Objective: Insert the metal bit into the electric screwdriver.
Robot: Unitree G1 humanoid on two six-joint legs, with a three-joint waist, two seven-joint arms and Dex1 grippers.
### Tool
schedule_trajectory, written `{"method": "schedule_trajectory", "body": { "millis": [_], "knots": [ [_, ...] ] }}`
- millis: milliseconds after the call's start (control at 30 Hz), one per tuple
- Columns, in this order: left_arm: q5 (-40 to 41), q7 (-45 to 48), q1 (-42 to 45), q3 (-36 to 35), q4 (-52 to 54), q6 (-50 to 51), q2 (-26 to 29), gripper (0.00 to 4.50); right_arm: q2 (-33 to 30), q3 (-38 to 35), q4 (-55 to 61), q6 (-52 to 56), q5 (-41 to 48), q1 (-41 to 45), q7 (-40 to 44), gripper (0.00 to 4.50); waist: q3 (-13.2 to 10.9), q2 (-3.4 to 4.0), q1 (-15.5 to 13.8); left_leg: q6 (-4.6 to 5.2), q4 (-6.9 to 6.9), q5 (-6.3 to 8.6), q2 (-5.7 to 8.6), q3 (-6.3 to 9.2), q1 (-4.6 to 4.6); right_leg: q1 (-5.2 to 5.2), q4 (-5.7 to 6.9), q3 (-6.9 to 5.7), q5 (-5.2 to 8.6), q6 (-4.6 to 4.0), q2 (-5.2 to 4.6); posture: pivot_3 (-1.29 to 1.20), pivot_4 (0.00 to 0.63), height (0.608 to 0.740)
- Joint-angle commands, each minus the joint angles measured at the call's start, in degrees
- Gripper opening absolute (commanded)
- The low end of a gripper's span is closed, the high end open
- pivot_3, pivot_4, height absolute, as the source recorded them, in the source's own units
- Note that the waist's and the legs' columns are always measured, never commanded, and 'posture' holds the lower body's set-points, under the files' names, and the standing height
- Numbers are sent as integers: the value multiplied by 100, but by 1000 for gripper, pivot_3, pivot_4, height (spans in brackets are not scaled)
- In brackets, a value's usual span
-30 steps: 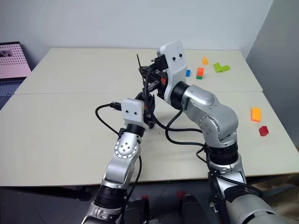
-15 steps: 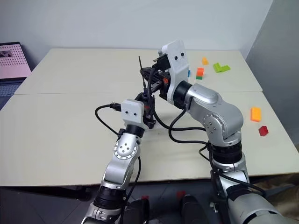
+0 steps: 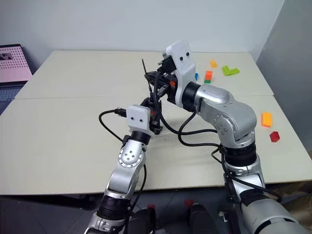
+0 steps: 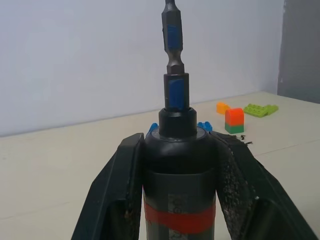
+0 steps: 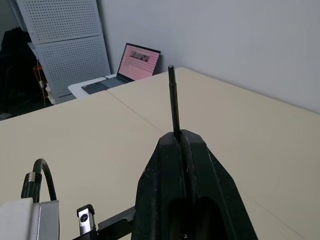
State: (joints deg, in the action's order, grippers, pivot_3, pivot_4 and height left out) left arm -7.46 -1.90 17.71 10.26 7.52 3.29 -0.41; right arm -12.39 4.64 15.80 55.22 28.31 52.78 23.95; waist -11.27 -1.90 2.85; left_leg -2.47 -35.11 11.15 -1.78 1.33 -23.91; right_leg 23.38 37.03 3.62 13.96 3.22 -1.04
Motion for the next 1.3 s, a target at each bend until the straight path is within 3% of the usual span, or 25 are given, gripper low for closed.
{"method": "schedule_trajectory", "body": {
  "millis": [33, 500, 767, 1100, 1300],
  "knots": [
    [-78, -55, -25, -88, 124, 50, -8, 1641, -23, 277, 29, 233, 85, -144, 160, 0, 0, 0, 0, 0, 0, 0, 0, 0, 0, 0, 0, 0, 0, 0, 0, 0, 150, 740],
    [-81, -17, -19, -73, 114, 66, 10, 1641, 35, 263, -32, 336, 134, -151, 169, 0, 2, 1, 0, 0, 0, 0, 0, 1, 1, 0, 2, 0, 0, -1, 0, 0, 150, 740],
    [-84, -10, -65, -60, 139, 86, 13, 1641, 68, 52, 133, 143, 131, -110, 109, 1675, 2, 0, 1, 0, 0, 0, 0, -1, -4, 2, -1, 0, -1, 1, 0, 0, 150, 740],
    [-77, -3, -80, -56, 151, 102, 12, 1641, 224, -394, 146, 5, 398, 60, 42, 4421, 2, 0, 2, 0, 1, 0, 0, 0, -5, 3, -1, -1, -1, 1, 0, 0, 150, 740],
    [-73, 3, -76, -57, 148, 104, 13, 1641, 322, -543, -127, -101, 416, 215, -20, 4441, 2, 0, 3, 0, 1, 0, 0, 0, -5, 4, -1, -2, -1, 1, 0, 0, 150, 740]
  ]
}}
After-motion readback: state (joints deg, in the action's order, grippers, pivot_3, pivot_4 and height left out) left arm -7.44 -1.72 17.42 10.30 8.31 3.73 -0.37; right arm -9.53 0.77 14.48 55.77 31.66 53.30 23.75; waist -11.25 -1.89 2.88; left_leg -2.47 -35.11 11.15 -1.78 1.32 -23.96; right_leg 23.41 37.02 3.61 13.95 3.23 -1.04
